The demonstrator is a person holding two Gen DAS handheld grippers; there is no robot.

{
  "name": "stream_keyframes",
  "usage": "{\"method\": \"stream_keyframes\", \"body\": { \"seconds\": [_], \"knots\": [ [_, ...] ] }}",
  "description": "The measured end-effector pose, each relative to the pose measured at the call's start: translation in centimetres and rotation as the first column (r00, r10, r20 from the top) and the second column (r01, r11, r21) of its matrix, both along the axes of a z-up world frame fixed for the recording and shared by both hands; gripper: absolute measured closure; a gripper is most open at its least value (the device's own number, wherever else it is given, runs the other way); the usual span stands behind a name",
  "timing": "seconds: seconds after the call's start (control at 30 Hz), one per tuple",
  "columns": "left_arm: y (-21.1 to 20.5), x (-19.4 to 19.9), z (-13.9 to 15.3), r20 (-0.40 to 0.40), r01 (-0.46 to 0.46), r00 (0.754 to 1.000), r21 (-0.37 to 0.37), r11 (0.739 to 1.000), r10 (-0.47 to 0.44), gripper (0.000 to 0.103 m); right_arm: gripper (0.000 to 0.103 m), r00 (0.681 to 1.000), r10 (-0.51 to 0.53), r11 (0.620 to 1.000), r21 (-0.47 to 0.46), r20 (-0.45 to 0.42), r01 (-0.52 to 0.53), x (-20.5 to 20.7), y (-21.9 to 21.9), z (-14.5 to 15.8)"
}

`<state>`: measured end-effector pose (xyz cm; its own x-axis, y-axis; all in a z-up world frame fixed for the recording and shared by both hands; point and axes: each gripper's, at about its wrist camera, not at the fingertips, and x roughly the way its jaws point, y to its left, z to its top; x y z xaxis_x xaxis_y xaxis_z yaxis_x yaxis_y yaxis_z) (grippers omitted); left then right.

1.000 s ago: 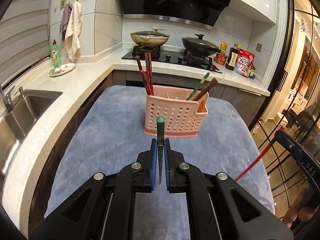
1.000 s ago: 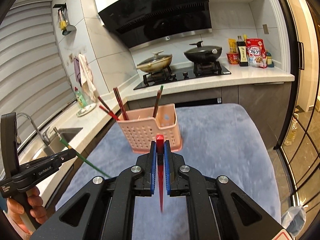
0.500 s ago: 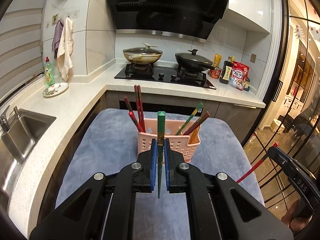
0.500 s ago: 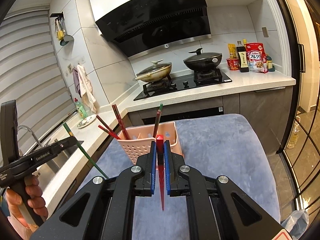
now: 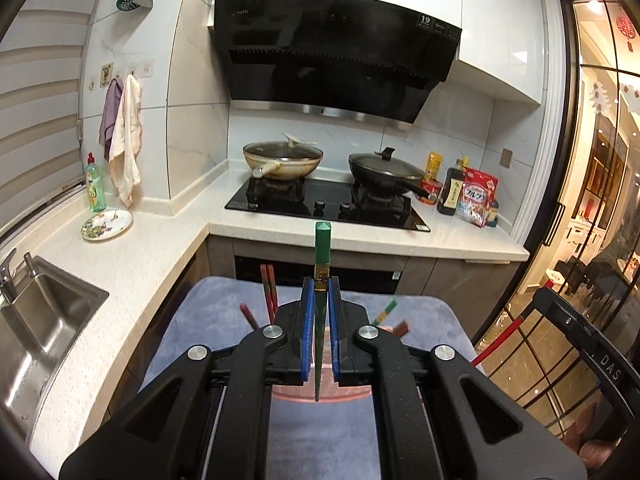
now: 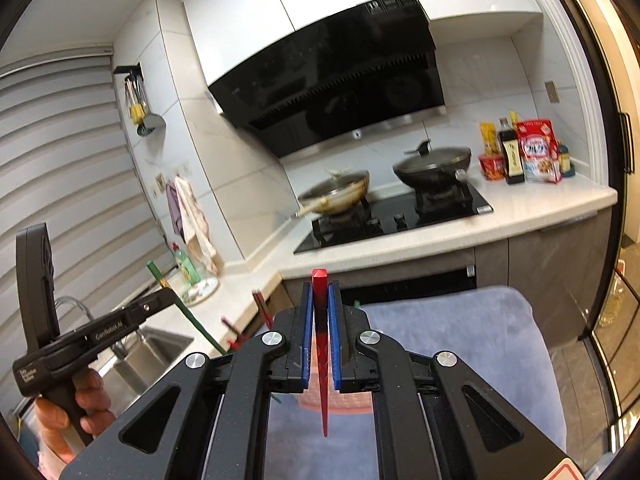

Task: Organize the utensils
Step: 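Lift both chopsticks into the pink holder while both tools open to release them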

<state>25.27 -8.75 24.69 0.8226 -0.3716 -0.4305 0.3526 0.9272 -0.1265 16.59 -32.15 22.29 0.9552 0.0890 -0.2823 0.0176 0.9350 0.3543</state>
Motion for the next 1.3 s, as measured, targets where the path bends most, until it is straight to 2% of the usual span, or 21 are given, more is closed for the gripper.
{"method": "stream_keyframes", "body": {
  "seconds": [0.23, 0.43, 0.63, 0.8, 1.13, 1.27, 1.3],
  "knots": [
    [-0.4, 2.8, 1.7, 0.04, -0.024, 0.999, -0.017, 1.0, 0.025, 0.096, 0.096, 0.999, -0.004, 1.0, 0.01, 0.047, 0.004, 4.0, -0.2, 2.2],
    [-0.8, 5.0, 1.3, 0.052, -0.035, 0.998, -0.007, 0.999, 0.036, 0.096, 0.096, 0.998, -0.011, 1.0, -0.013, 0.057, 0.012, 7.4, 0.5, 2.3],
    [-0.7, 6.8, -0.9, 0.023, -0.037, 0.999, -0.006, 0.999, 0.038, 0.096, 0.096, 1.0, -0.006, 1.0, -0.029, 0.003, 0.006, 10.4, 1.3, -0.3],
    [-0.6, 8.1, -3.1, -0.018, -0.04, 0.999, -0.011, 0.999, 0.039, 0.096, 0.096, 0.998, -0.002, 1.0, -0.018, -0.063, 0.001, 12.2, 1.3, -3.7],
    [-1.0, 9.7, -7.0, -0.085, -0.041, 0.996, 0.005, 0.999, 0.041, 0.096, 0.096, 0.988, 0.014, 1.0, -0.024, -0.152, -0.018, 13.8, 1.8, -7.7],
    [-1.1, 9.5, -7.7, -0.086, -0.049, 0.995, 0.024, 0.999, 0.05, 0.094, 0.085, 0.987, 0.01, 0.999, -0.028, -0.162, -0.015, 13.5, 1.9, -8.1],
    [-1.1, 9.4, -7.8, -0.086, -0.049, 0.995, 0.028, 0.998, 0.052, 0.089, 0.083, 0.987, 0.011, 1.0, -0.026, -0.163, -0.016, 13.4, 2.0, -8.1]
  ]
}}
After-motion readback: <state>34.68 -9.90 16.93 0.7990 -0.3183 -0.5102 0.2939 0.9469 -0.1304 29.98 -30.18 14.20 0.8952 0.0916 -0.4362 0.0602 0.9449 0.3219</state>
